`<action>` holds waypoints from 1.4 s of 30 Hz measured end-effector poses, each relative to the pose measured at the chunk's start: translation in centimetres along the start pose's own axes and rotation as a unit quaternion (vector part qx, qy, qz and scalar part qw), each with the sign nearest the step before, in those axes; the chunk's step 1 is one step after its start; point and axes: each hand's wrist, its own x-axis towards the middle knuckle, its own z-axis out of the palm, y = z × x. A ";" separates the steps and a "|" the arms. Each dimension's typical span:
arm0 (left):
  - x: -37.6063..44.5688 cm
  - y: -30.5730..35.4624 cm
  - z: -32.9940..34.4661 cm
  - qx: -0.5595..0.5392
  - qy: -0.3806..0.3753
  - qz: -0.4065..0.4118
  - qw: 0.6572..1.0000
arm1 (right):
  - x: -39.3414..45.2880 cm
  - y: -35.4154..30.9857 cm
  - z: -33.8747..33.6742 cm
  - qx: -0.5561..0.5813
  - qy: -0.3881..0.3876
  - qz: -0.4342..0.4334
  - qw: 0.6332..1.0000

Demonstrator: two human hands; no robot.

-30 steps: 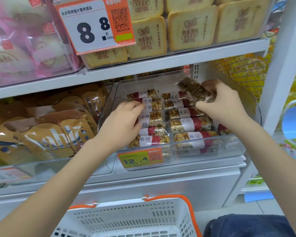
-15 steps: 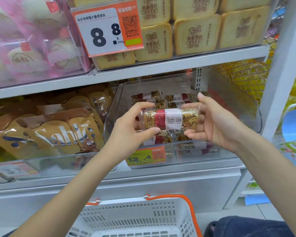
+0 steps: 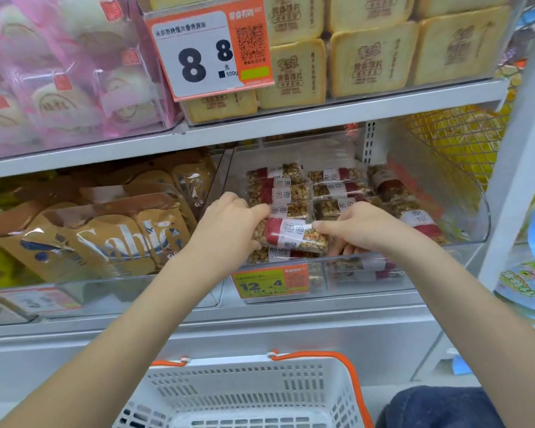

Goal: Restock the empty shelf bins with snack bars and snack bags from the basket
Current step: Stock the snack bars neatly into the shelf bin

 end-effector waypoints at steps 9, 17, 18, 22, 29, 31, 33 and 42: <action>0.4 -0.6 1.0 0.096 -0.052 0.030 0.994 | 1.3 -0.9 2.4 -0.073 0.090 -0.064 0.991; 0.9 0.1 0.7 0.015 -0.058 0.024 0.998 | 1.5 -0.1 0.7 -0.093 0.099 -0.150 0.979; 0.9 0.2 0.5 -0.002 -0.062 0.018 0.998 | 1.5 -0.2 0.7 -0.125 0.089 -0.170 0.973; 1.5 0.5 -0.3 -0.043 -0.059 0.001 0.997 | 2.7 -0.7 2.4 -0.188 -0.035 -0.152 0.970; 4.0 1.9 1.3 -0.213 -0.157 -0.064 0.962 | 3.9 -1.0 1.5 -0.140 -0.056 -0.133 0.980; 6.1 2.2 1.4 -0.214 -0.129 -0.090 0.964 | 3.9 -0.2 -0.3 -0.086 0.019 -0.128 0.988; 8.5 2.4 1.6 -0.203 -0.137 -0.122 0.962 | 4.0 1.3 -2.2 -0.082 0.084 -0.098 0.988; 12.1 0.8 3.6 -0.180 -0.258 -0.110 0.943 | 4.9 5.2 -3.1 -0.349 0.005 0.023 0.937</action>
